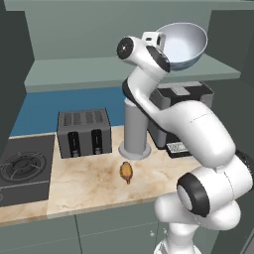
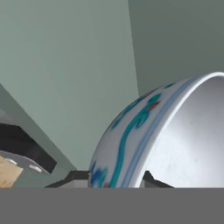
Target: Retrieve the bowl from the cabinet, then place the raw meat into the bowl to avoid contamination.
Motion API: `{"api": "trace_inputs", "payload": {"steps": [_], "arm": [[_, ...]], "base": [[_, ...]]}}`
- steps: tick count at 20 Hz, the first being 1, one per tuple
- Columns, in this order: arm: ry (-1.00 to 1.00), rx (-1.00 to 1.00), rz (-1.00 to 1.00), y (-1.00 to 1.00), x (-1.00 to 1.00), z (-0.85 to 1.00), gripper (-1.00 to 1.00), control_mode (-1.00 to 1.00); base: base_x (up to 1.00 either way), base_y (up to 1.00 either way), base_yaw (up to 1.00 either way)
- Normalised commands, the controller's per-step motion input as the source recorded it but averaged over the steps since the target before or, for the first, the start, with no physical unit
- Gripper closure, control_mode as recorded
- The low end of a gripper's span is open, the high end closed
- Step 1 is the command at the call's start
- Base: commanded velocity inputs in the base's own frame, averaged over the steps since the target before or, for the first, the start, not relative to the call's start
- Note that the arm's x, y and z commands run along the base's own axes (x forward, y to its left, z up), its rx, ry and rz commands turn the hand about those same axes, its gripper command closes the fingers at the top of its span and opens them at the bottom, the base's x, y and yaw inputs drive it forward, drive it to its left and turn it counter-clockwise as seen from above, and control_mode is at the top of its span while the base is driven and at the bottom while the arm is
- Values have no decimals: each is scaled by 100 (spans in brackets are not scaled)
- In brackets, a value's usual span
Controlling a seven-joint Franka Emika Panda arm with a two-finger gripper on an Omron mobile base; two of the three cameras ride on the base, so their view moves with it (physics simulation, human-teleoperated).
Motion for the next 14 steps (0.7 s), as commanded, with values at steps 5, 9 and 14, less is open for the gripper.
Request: {"api": "trace_inputs", "payload": {"steps": [5,9,14], "arm": [[0,0,0,23,-73,11,100,-100],[0,0,0,17,-71,6,100,-100],[3,0,0,20,-68,0,100,-100]], "base": [[0,0,0],[0,0,0],[0,0,0]]}}
